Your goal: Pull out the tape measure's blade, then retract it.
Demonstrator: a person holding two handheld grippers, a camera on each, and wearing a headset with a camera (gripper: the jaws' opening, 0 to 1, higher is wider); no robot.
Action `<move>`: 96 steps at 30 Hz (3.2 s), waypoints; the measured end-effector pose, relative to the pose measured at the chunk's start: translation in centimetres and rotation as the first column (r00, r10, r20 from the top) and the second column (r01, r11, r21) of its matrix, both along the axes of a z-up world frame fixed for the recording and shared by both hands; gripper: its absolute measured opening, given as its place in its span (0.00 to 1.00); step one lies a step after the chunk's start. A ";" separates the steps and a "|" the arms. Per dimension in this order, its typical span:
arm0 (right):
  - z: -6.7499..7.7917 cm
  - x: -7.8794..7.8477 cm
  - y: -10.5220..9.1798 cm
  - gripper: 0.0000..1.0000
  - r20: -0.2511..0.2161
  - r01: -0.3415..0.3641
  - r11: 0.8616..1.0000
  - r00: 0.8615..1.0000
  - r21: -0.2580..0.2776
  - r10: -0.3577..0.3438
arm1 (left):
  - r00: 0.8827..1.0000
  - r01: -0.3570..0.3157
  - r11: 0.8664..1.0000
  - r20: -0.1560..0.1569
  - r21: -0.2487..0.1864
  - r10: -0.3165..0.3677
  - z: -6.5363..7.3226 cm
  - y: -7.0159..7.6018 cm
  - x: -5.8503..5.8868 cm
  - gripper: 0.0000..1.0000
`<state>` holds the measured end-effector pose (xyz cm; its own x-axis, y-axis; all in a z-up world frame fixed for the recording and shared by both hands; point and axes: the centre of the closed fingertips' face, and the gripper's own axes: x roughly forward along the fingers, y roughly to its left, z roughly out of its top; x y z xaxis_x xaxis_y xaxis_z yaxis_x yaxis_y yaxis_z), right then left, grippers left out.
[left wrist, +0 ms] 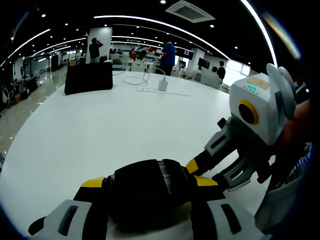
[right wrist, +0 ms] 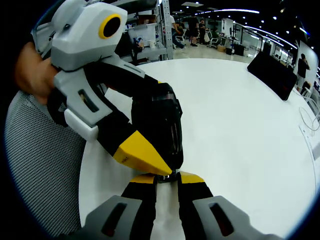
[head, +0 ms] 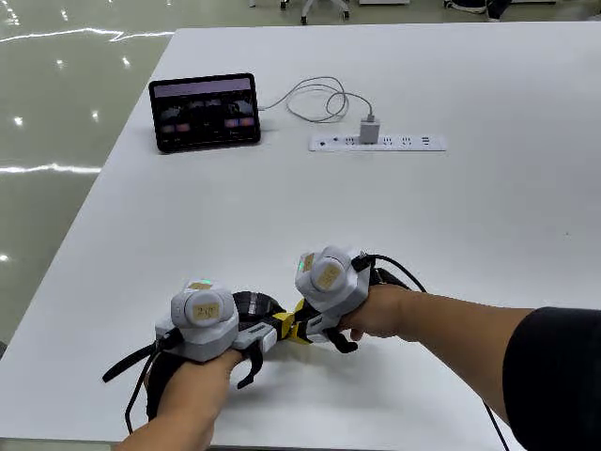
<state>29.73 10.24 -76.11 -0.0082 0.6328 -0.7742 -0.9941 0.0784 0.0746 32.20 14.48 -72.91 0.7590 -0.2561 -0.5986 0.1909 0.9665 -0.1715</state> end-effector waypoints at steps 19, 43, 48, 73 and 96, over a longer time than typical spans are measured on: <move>0.1 -0.3 0.1 0.15 0.018 -0.020 1.000 1.000 -0.012 0.020 | 0.999 -0.006 1.000 -0.048 0.008 0.006 -0.3 0.2 -0.6 0.64; 1.9 -0.5 -2.6 0.46 -0.048 0.082 0.996 0.996 0.036 -0.080 | 0.991 0.102 0.995 -0.086 -0.001 -0.102 0.0 1.7 -1.1 1.00; 2.3 -0.5 -2.9 0.49 -0.058 0.127 0.990 0.991 0.056 -0.123 | 0.985 0.138 0.990 -0.101 -0.026 -0.140 -0.1 1.9 -1.1 1.00; 5.4 0.4 -8.1 0.64 0.027 0.273 0.947 0.959 0.171 -0.282 | 0.923 0.384 0.923 -0.032 -0.004 -0.384 1.9 2.7 -3.0 1.00; 6.5 -0.4 -17.3 0.84 -0.007 0.467 0.849 0.877 0.247 -0.480 | 0.916 0.401 0.916 -0.008 0.026 -0.401 2.7 5.2 -4.5 1.00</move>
<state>29.32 -7.04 -69.63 0.3752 0.7118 -0.5938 -0.8438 0.5274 0.0990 27.69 19.70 -70.19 0.5948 -0.5226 -0.6109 0.5629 0.8133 -0.1476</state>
